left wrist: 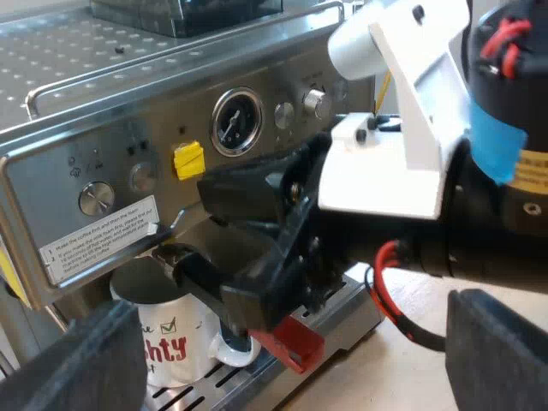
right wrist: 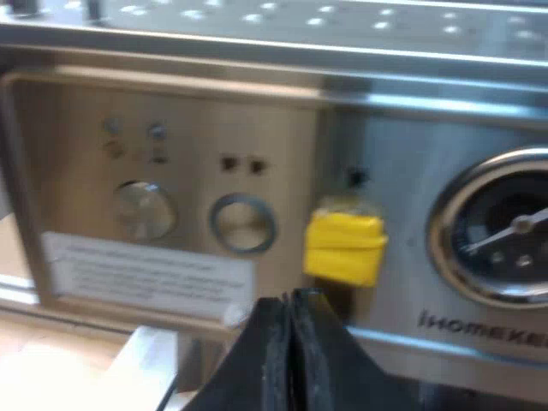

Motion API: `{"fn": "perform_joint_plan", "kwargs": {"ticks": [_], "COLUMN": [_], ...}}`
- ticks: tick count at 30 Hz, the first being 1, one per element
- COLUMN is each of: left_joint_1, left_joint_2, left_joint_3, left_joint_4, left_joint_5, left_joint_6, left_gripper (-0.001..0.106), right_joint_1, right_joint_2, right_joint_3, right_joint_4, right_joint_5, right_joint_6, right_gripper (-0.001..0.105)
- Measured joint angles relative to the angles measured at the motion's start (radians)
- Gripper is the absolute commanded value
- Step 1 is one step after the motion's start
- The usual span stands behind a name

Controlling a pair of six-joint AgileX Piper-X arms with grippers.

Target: Place mug into machine

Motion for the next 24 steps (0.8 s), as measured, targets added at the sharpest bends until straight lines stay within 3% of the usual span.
{"fn": "perform_joint_plan", "kwargs": {"ticks": [6, 24], "left_joint_1": [0.000, 0.000], "left_joint_2": [0.000, 0.000], "left_joint_3": [0.000, 0.000], "left_joint_4": [0.000, 0.000], "left_joint_5": [0.000, 0.000], "left_joint_6": [0.000, 0.000], "left_gripper": [0.073, 0.073], "right_joint_1": [-0.064, -0.086], "right_joint_2": [0.005, 0.003], "right_joint_3": [-0.001, -0.001], "right_joint_4": [-0.047, -0.034], "right_joint_5": [-0.063, -0.075], "right_joint_6": [0.000, -0.001], "right_gripper": [0.000, 0.000]}}
